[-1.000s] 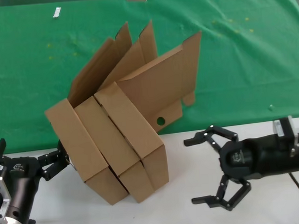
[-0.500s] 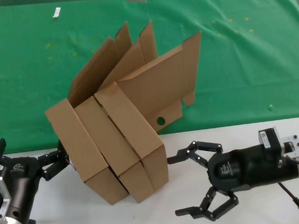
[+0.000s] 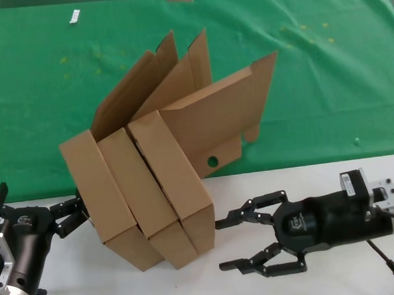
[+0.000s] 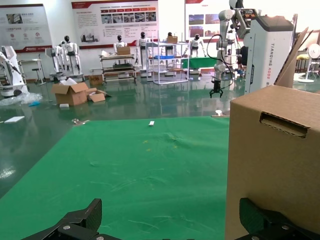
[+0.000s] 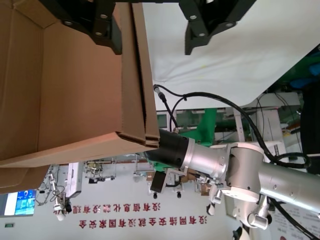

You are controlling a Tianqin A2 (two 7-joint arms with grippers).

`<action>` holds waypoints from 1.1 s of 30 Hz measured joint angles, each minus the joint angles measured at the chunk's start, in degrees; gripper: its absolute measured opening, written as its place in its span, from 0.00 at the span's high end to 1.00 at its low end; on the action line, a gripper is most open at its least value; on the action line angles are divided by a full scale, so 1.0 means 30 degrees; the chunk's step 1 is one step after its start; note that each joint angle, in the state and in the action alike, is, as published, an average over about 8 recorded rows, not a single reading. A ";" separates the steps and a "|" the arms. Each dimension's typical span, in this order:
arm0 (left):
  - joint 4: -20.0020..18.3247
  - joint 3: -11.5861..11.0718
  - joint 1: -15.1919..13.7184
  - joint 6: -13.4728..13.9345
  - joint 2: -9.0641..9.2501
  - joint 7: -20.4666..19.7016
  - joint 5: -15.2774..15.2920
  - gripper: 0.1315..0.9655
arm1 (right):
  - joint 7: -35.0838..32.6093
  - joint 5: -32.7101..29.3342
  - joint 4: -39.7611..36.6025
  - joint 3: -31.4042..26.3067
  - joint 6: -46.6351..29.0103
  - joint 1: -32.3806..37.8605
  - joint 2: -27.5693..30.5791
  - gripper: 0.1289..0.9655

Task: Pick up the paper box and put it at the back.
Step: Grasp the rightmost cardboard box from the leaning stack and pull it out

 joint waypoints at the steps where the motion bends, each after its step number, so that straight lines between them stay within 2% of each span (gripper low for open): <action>1: 0.0000 0.0000 0.0000 0.0000 0.0000 0.0000 0.0000 0.00 | -0.0019 0.0017 -0.0057 0.0000 0.0000 0.0005 -0.0021 0.46; 5: 0.0000 0.0000 0.0000 0.0000 0.0000 0.0000 0.0000 0.00 | -0.0102 0.0037 -0.0354 0.0000 0.0000 0.0047 -0.0123 0.59; 6: 0.0000 0.0000 0.0000 0.0000 0.0000 0.0000 0.0000 0.00 | -0.0122 0.0029 -0.0453 0.0000 0.0000 0.0067 -0.0157 0.59; 14: 0.0000 0.0000 0.0000 0.0000 0.0000 -0.0007 0.0000 0.00 | -0.0061 0.0383 -0.1221 0.0001 0.0000 0.0313 -0.0474 0.79; 24: 0.0000 0.0000 0.0000 0.0000 0.0000 -0.0010 0.0006 0.00 | 0.0101 0.0986 -0.1502 0.0004 0.0000 0.0437 -0.0863 0.77; 33: 0.0000 0.0001 0.0000 -0.0001 -0.0001 -0.0007 0.0007 0.00 | -0.0129 0.0890 -0.1579 0.0005 0.0000 0.0356 -0.1123 0.68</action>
